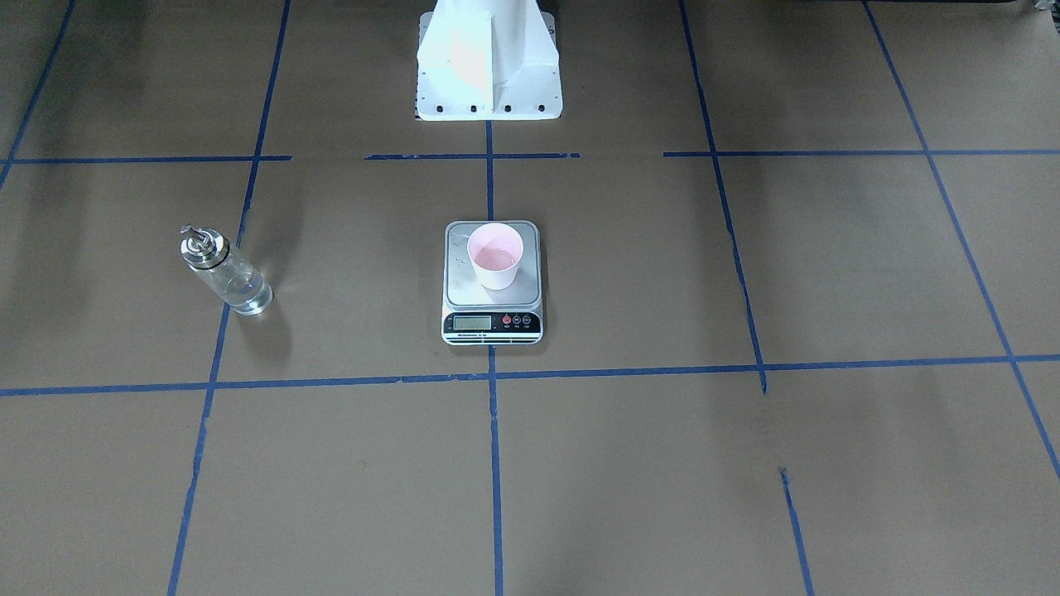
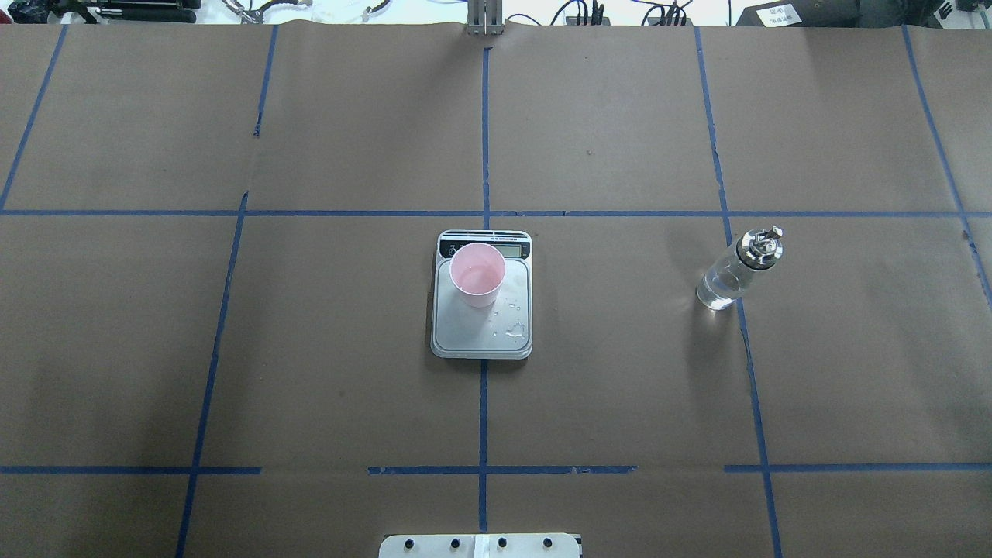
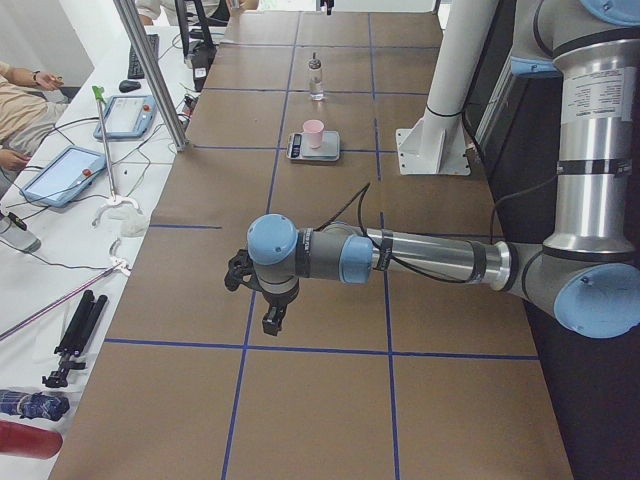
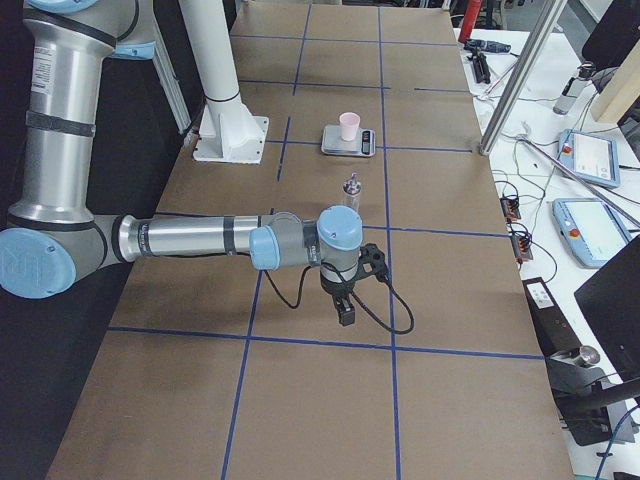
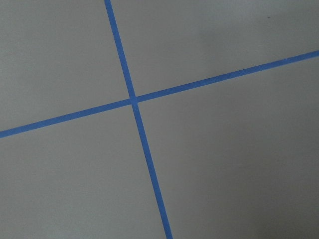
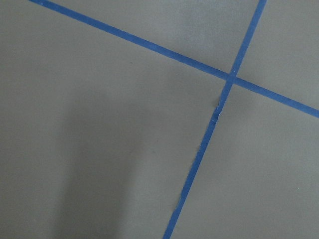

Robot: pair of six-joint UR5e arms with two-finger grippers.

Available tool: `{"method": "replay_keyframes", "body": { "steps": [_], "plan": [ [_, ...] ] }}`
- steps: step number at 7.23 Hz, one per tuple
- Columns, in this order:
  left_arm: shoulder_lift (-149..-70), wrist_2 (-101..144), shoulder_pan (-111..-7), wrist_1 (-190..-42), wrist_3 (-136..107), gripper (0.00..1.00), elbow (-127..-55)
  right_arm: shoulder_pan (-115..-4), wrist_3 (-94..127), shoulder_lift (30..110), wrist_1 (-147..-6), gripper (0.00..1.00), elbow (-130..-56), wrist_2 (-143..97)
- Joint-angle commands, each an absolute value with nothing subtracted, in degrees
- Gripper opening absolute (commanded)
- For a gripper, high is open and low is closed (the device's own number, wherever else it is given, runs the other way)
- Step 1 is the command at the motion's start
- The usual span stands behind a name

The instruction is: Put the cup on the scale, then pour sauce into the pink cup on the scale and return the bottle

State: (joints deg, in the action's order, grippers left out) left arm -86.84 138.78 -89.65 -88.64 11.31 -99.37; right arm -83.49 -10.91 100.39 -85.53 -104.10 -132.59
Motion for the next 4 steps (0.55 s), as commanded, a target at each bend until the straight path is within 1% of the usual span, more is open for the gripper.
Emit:
{"method": "replay_keyframes", "body": {
  "steps": [1,4],
  "plan": [
    [-87.1,138.7,-89.6,-88.6,11.3,1.0,-99.3,-83.5,-10.9,100.8,-85.9,1.0,-103.6,-132.6],
    [-87.7,137.5,-89.6,-88.5,11.4,1.0,-99.4,-83.5,-10.9,101.3,-85.8,1.0,-103.6,-132.8]
  ]
}}
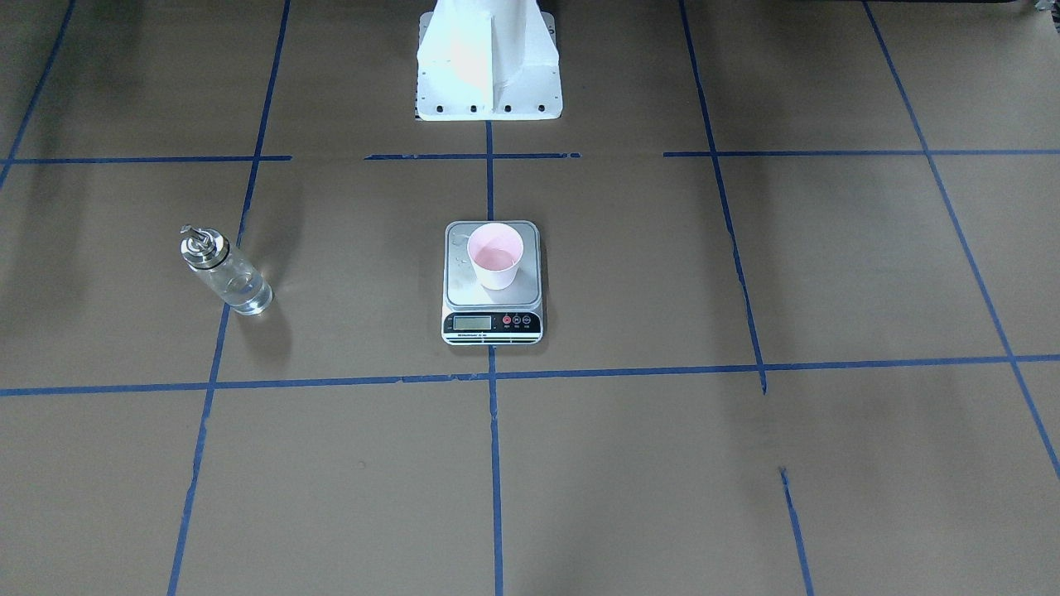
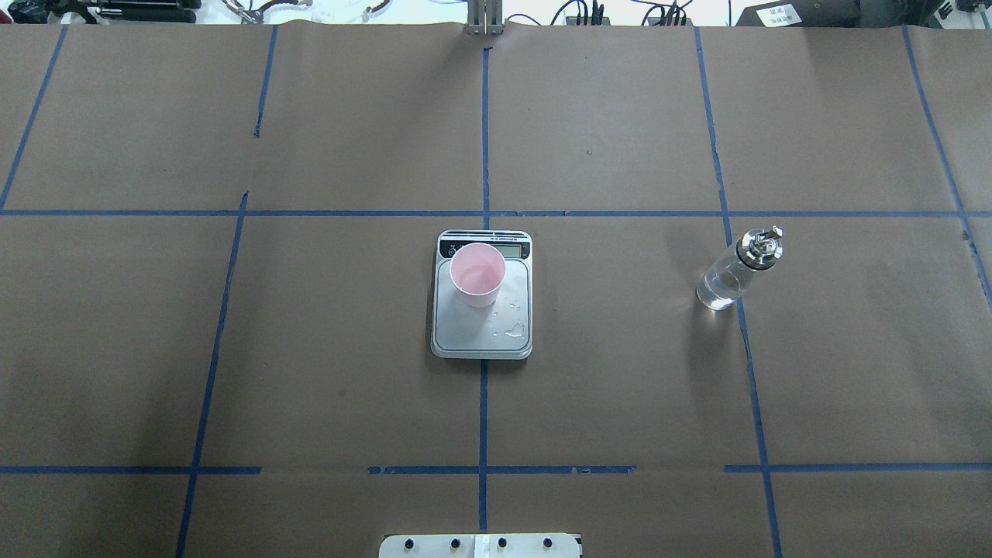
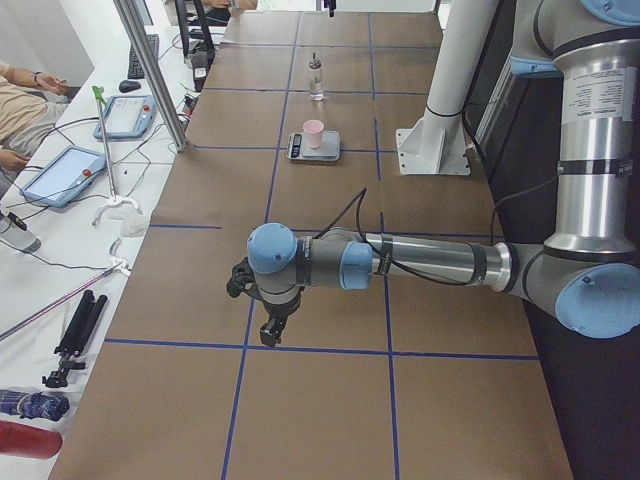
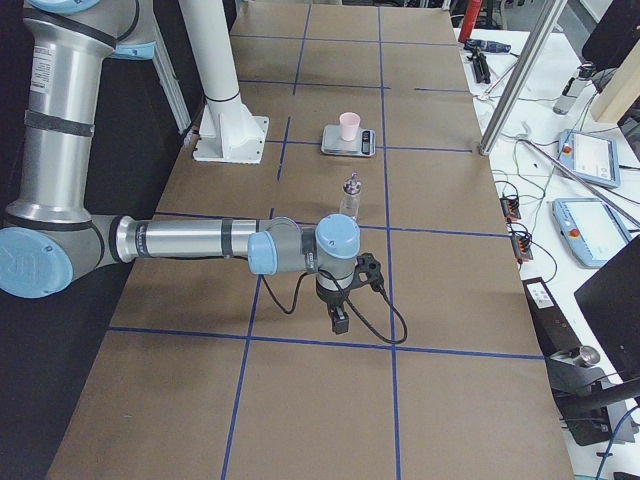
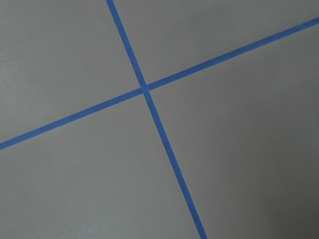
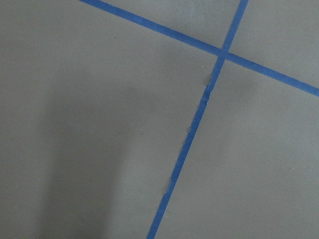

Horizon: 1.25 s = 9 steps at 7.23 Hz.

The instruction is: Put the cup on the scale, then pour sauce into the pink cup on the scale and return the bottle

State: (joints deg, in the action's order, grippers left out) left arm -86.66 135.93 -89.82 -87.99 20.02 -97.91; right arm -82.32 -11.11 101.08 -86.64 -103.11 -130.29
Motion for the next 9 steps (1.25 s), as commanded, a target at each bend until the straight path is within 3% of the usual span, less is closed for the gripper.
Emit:
{"method": "replay_keyframes", "body": {
  "steps": [1,9],
  "plan": [
    [-86.7,136.0,-89.8,-88.0,20.0,1.0,-97.9,-81.9,-11.8,100.8,-89.7,1.0,-103.4,-130.2],
    [-86.4,135.9,-90.1,-87.9,19.9,1.0,-98.0,-82.8,-11.9,101.8,-90.2,1.0,-105.1,-131.0]
  ]
}}
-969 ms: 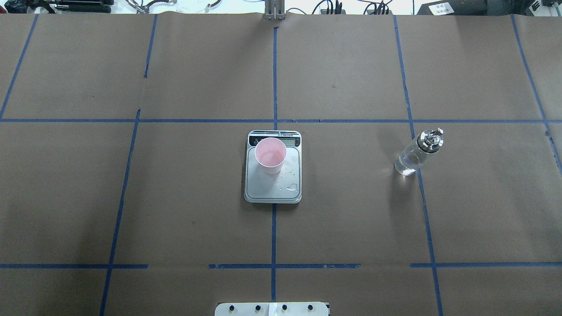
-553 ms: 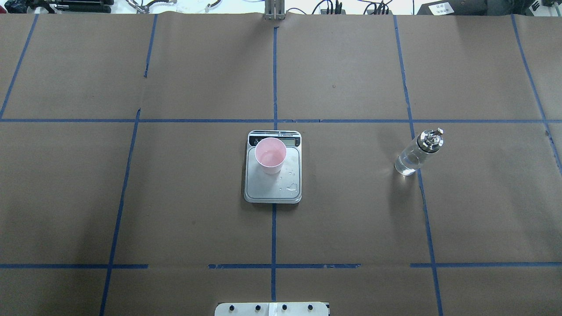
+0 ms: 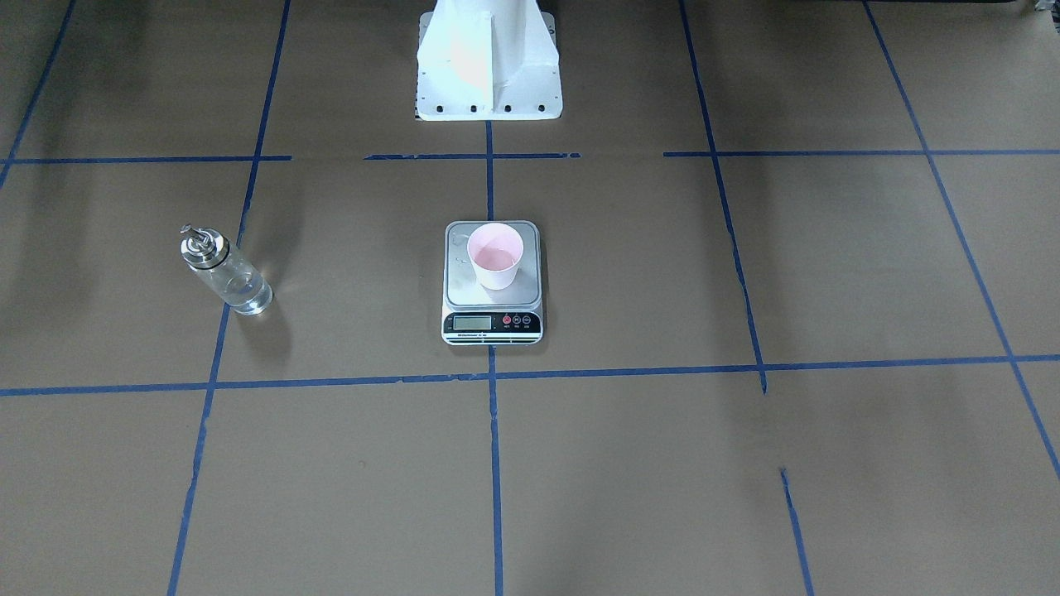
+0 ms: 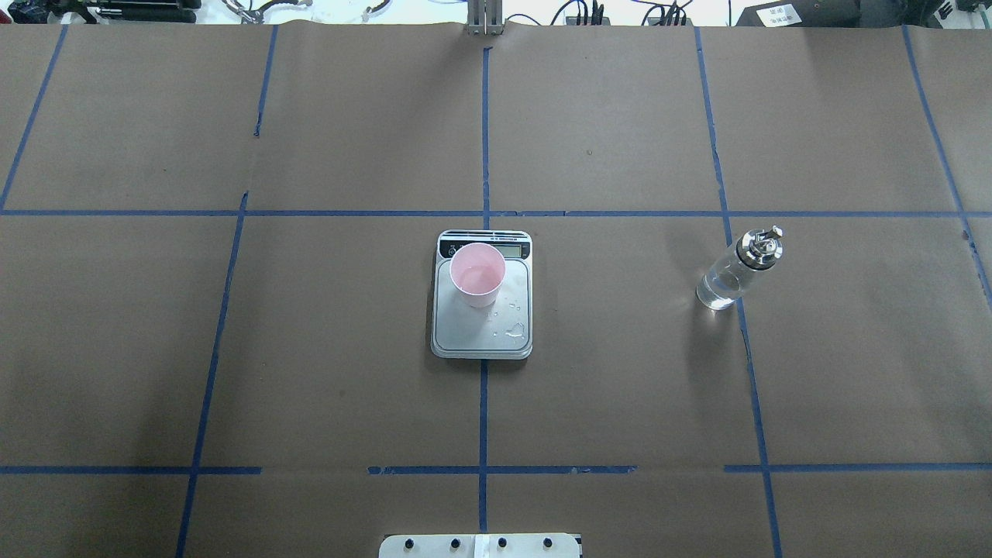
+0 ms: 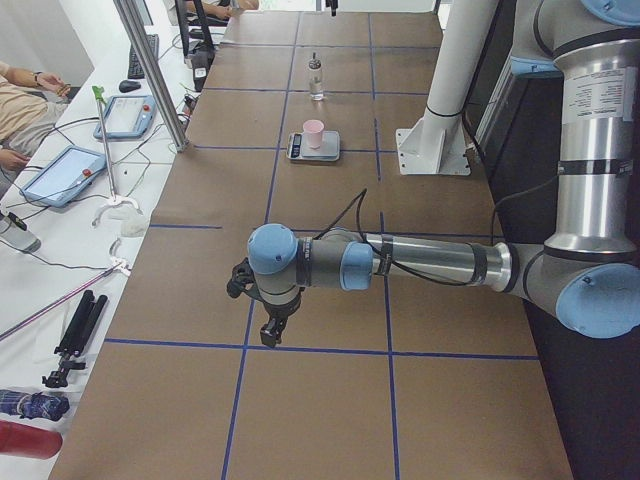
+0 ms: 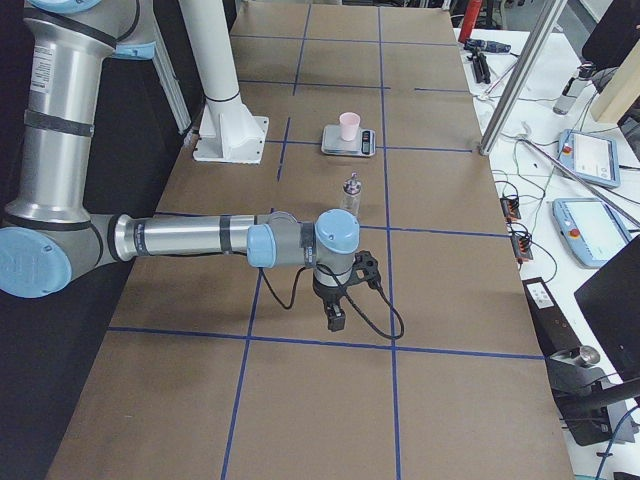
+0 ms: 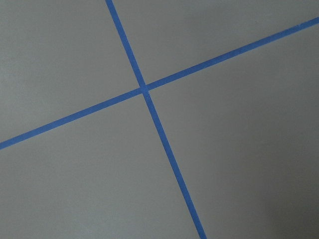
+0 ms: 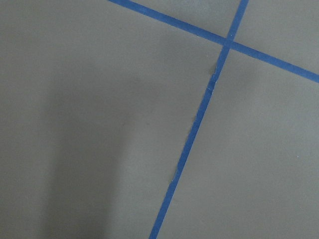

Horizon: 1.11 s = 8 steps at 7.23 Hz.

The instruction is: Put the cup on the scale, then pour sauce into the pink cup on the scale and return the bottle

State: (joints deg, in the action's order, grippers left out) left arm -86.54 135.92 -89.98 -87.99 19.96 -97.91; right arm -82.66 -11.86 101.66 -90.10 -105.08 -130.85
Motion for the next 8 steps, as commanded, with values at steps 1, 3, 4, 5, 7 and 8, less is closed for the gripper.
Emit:
{"method": "replay_keyframes", "body": {
  "steps": [1,3,4,5,7,8],
  "plan": [
    [-86.2,135.9,-90.2,-87.9,19.9,1.0,-98.1,-82.7,-11.9,101.9,-90.2,1.0,-104.8,-130.9],
    [-86.3,136.0,-90.7,-87.1,20.0,1.0,-97.6,-82.7,-11.9,101.7,-90.1,1.0,-103.7,-130.9],
    [-86.8,136.1,-93.8,-84.3,20.0,1.0,-97.4,-83.0,-12.0,101.3,-90.1,1.0,-102.1,-131.0],
    [-87.0,136.1,-94.0,-83.9,20.0,1.0,-97.3,-83.0,-12.1,101.3,-90.2,1.0,-102.2,-131.4],
    [-86.9,136.1,-94.0,-83.8,20.1,1.0,-97.3,-83.4,-12.7,101.2,-91.7,1.0,-102.5,-132.2],
    [-86.7,136.1,-94.0,-83.8,20.1,1.0,-97.6,-84.0,-14.0,101.1,-91.8,1.0,-102.7,-132.2]
  ]
}}
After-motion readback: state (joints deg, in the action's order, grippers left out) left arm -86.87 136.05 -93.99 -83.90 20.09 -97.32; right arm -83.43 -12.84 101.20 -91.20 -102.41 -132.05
